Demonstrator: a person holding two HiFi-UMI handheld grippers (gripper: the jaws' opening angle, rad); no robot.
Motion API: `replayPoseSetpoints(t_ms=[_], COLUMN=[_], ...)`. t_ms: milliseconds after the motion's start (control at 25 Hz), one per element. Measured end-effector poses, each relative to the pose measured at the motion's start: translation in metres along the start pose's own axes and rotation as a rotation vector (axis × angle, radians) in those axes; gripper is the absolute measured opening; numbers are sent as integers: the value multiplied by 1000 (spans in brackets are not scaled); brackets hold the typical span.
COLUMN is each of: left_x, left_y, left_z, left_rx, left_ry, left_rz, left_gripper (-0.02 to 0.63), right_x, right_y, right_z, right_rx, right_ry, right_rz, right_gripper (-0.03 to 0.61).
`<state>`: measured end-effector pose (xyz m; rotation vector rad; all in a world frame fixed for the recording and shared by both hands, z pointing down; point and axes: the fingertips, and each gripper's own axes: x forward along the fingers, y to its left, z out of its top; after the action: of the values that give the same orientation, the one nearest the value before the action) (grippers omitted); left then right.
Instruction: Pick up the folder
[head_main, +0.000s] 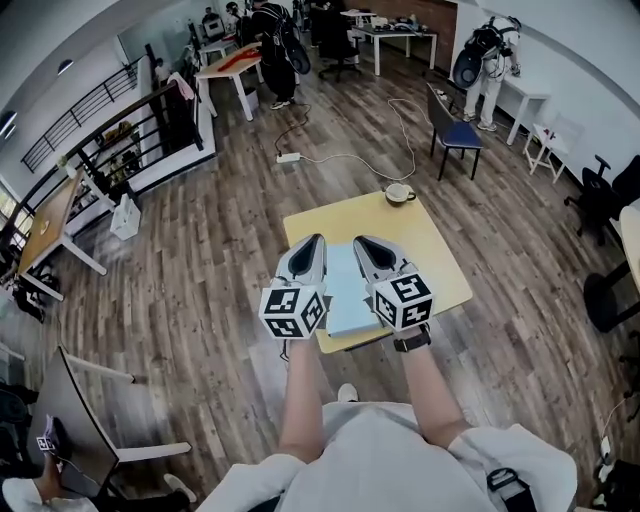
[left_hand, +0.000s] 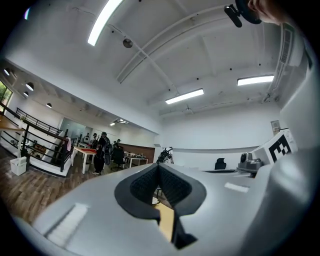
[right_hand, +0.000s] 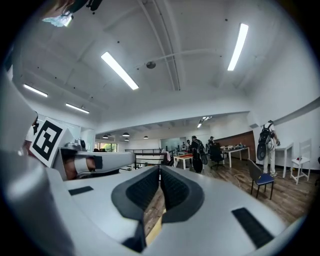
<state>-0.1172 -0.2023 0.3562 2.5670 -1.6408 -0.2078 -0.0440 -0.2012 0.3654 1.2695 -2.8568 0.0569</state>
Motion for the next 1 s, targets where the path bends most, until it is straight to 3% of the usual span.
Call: replayPoseSetpoints(t_ms=[560,720,1000], left_x=[68,86,107], left_y=[45,56,72], left_z=[-97,-127,-197], left_rx=[-170,-191,-200], left_ry=[167,239,396], left_rz=[-29,4,88], left_gripper=[11,11,17], right_x=[51,59,59], right_y=[-65,-99,-146], right_z=[-86,-111,-182], right_rx=[48,98,175], right_ry=[187,231,402], right_rz=[-65,-82,-82], right_gripper=[14,14,15])
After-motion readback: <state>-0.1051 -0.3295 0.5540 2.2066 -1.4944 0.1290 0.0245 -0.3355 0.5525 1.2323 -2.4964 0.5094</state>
